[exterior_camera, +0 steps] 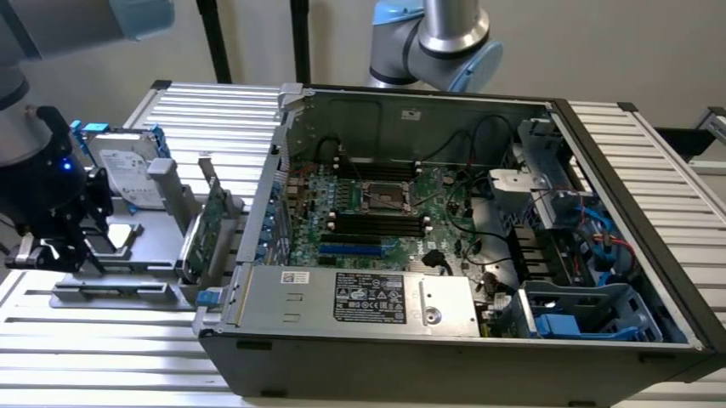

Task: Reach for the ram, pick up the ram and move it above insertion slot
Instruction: 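Pick up the ram and move it above insertion slot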

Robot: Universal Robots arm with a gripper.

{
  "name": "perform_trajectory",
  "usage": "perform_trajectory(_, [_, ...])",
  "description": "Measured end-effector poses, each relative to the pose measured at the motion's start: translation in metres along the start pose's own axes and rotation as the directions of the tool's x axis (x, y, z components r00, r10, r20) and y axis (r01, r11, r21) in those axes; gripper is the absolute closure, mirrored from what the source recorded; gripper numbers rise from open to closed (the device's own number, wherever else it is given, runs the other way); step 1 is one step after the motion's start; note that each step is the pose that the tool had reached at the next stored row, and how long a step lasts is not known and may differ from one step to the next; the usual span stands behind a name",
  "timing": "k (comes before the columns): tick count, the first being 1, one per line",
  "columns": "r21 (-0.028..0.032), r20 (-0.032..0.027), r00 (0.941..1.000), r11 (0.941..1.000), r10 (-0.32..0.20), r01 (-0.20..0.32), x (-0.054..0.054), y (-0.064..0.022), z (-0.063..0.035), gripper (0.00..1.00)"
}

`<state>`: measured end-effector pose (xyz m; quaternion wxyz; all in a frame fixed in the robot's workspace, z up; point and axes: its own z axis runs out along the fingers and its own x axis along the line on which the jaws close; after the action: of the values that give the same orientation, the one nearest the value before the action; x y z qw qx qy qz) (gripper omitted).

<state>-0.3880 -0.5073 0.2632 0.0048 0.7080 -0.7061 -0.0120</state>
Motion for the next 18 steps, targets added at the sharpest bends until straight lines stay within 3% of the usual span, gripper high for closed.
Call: perform_trajectory(18, [-0.0002, -0.0006, 0.9997, 0.9997, -0.025, 0.025, 0.004, -0.0012, 0.0327, 0.64])
